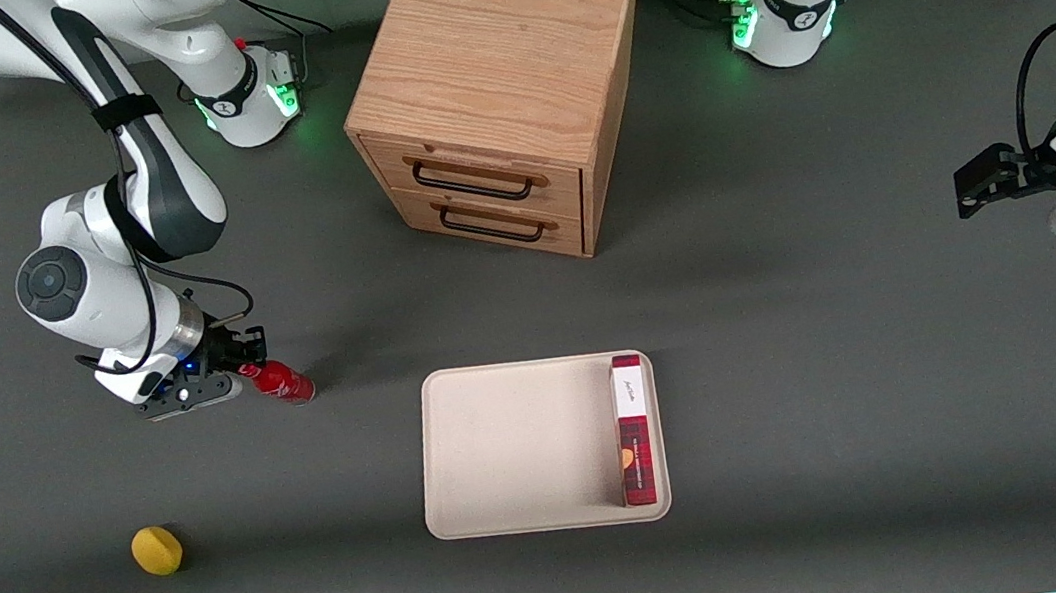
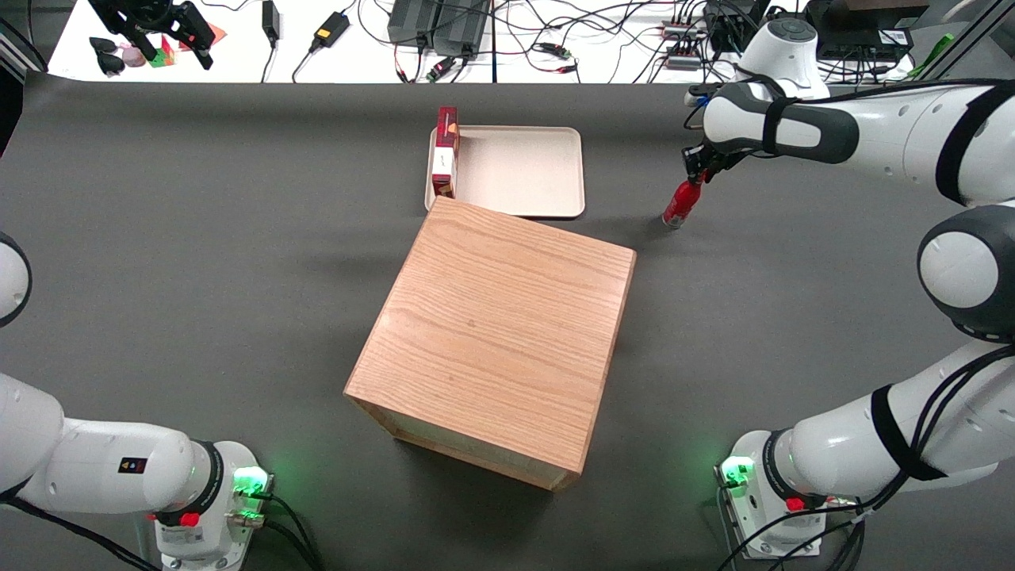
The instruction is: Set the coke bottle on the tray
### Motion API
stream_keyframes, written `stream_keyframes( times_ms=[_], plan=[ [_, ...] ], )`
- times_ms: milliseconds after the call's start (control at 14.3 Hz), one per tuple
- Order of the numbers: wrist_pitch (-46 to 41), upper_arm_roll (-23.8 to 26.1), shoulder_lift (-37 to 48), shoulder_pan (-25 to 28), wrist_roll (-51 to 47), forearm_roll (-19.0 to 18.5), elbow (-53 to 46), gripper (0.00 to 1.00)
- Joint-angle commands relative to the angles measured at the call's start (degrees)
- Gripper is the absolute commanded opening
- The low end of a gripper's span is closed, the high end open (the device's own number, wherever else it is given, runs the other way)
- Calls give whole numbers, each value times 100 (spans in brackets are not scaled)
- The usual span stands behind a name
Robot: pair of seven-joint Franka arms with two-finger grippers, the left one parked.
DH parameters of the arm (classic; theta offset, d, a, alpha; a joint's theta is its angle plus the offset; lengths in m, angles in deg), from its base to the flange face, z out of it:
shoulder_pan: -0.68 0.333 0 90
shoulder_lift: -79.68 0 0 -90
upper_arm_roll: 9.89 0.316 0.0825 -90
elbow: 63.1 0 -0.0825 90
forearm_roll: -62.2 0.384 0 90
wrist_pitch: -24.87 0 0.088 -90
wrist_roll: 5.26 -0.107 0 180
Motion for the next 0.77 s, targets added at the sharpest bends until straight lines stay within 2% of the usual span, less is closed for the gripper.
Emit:
stream_keyframes(
  times_ms=[0, 209, 488, 698],
  plan=[
    [88, 28, 222, -55, 76, -84, 165, 0],
    [-533, 28, 590, -55, 76, -84, -97, 0],
    [-2808, -24, 1012, -81, 32, -57, -1528, 0],
    [-4424, -24, 908, -99, 67, -75, -3169, 0]
  ],
)
